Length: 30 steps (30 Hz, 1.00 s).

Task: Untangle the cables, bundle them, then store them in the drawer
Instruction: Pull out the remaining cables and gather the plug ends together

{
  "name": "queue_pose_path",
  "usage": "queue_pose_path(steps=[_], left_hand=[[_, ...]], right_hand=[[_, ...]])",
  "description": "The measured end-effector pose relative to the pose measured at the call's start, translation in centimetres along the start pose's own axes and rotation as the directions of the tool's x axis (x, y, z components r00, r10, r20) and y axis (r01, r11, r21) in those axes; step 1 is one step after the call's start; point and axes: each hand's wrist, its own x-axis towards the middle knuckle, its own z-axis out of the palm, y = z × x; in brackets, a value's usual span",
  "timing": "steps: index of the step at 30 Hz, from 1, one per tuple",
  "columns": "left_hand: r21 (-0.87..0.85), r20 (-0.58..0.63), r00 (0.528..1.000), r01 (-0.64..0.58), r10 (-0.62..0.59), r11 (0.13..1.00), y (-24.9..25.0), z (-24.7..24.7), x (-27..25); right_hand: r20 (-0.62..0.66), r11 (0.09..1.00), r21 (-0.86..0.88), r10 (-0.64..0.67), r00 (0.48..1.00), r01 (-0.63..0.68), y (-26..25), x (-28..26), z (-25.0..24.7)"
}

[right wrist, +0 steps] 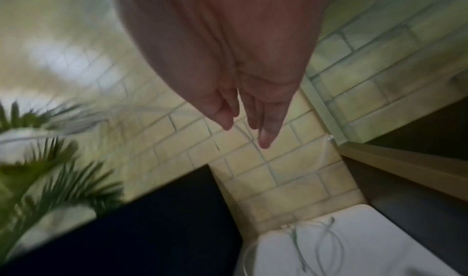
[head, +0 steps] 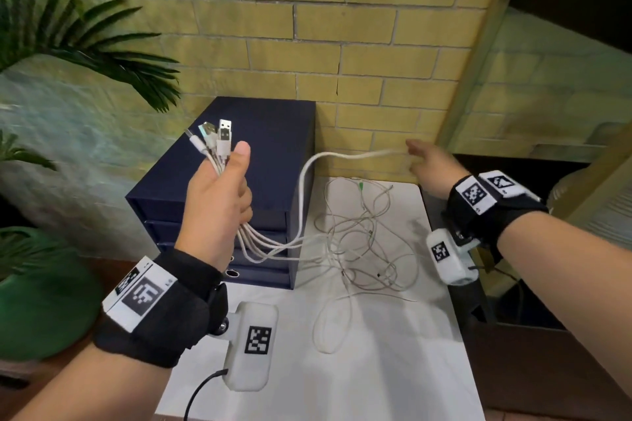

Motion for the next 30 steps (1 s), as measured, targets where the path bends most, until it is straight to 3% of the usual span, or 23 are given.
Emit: queue_pose_path(steps=[2, 5, 7, 10, 12, 17, 21, 24, 28, 30], left_hand=[[-0.033, 0.013, 1.0, 0.001, 0.0, 0.999, 0.0, -0.2, 0.4], [-0.105, 0.049, 0.998, 0.038, -0.033, 0.994, -0.1, 0.1, 0.7], [-0.138, 0.076, 0.996, 0.055, -0.045, 0.989, -0.1, 0.5, 0.7], [-0.174, 0.115, 0.992, 0.065, -0.046, 0.983, -0.2, 1.0, 0.7], [-0.21, 0.149, 0.988, 0.07, -0.039, 0.975, 0.0, 1.3, 0.6], [-0.273, 0.192, 0.98, 0.107, -0.055, 0.956, 0.7, 2.5, 0.3], [-0.262, 0.199, 0.978, 0.11, -0.058, 0.959, 1.2, 2.4, 0.3], [-0.203, 0.206, 0.978, 0.081, -0.038, 0.976, 1.2, 2.3, 0.2], [-0.169, 0.231, 0.973, 0.059, -0.019, 0.984, 1.1, 2.6, -0.2], [-0.148, 0.232, 0.973, 0.043, -0.008, 0.988, 1.2, 2.7, -0.3]], right_hand=[[0.09, 0.996, -0.083, 0.02, 0.996, -0.012, 0.4, -1.2, 1.1], [0.131, 0.991, 0.058, -0.127, 0.983, 0.12, -1.3, -4.2, 3.3], [0.231, 0.959, 0.112, -0.279, 0.932, 0.26, -2.9, -6.5, 5.0], [0.333, 0.843, 0.038, -0.517, 0.789, 0.537, -4.7, -9.0, 7.3], [0.364, 0.784, 0.015, -0.582, 0.727, 0.621, -5.6, -9.6, 8.6], [0.391, 0.756, 0.027, -0.61, 0.689, 0.654, -6.7, -9.4, 11.5], [0.492, 0.797, 0.018, -0.532, 0.689, 0.603, -5.1, -8.2, 13.2], [0.514, 0.833, -0.154, -0.391, 0.763, 0.531, -2.5, -6.2, 13.0], [0.428, 0.721, -0.52, -0.244, 0.87, 0.458, 0.5, -3.9, 10.6], [0.377, 0.68, -0.592, -0.24, 0.894, 0.433, 0.6, -3.0, 9.0]])
